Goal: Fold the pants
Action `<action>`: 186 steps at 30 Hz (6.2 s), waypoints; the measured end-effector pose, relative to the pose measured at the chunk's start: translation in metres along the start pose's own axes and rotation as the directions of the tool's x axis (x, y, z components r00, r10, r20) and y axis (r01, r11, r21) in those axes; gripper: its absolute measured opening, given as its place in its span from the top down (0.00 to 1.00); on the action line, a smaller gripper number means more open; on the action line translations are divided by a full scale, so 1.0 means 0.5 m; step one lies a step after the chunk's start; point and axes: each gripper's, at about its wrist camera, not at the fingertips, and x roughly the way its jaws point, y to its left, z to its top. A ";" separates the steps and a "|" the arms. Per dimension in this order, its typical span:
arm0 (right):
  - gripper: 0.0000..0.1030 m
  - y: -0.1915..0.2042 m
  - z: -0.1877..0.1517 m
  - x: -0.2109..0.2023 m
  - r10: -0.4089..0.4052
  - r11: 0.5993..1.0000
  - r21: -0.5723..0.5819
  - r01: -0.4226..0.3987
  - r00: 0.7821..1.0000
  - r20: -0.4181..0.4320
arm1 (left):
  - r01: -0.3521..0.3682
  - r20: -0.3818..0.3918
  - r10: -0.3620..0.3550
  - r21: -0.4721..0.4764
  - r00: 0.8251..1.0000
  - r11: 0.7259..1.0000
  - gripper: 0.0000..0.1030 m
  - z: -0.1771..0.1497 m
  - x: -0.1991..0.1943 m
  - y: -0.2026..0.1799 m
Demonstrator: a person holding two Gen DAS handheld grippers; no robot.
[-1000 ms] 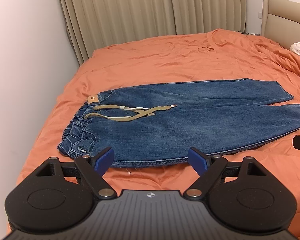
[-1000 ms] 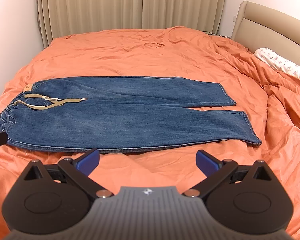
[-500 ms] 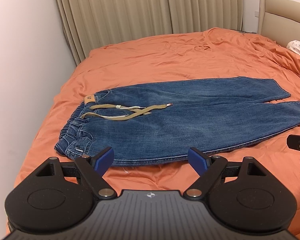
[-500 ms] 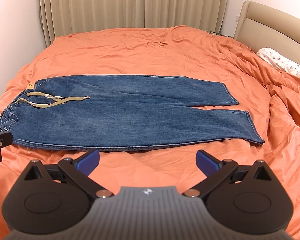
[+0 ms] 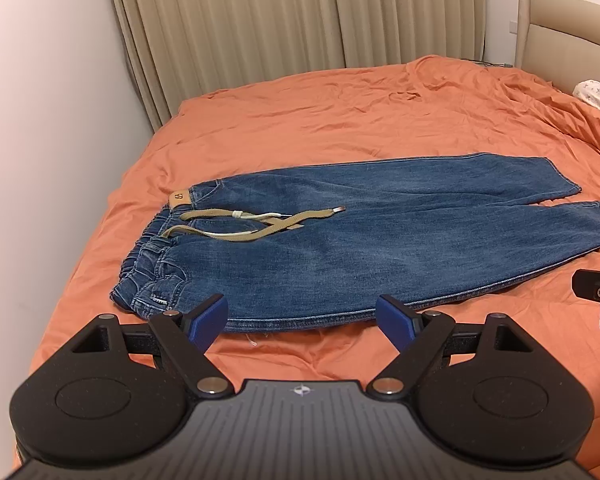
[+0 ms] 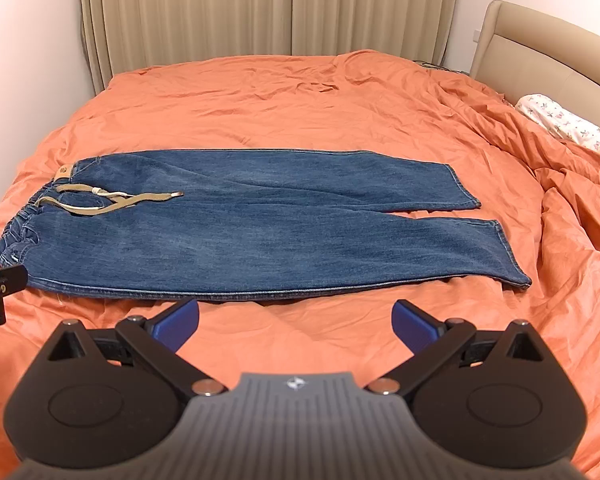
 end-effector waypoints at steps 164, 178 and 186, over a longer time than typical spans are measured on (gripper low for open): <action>0.71 -0.574 0.363 0.880 -0.092 0.995 -0.043 0.088 0.992 -0.088 | -0.271 -0.327 0.255 -0.004 0.910 0.963 0.31 0.269 0.676 0.364; 0.66 -0.576 0.371 0.837 -0.167 0.985 -0.062 0.160 0.979 -0.118 | -0.228 -0.254 0.136 -0.379 0.957 0.897 0.28 0.227 0.613 0.508; 0.65 -0.534 0.276 0.774 -0.146 0.989 -0.019 0.146 0.966 -0.211 | -0.093 -0.173 -0.073 -0.786 0.982 0.611 0.20 0.111 0.638 0.603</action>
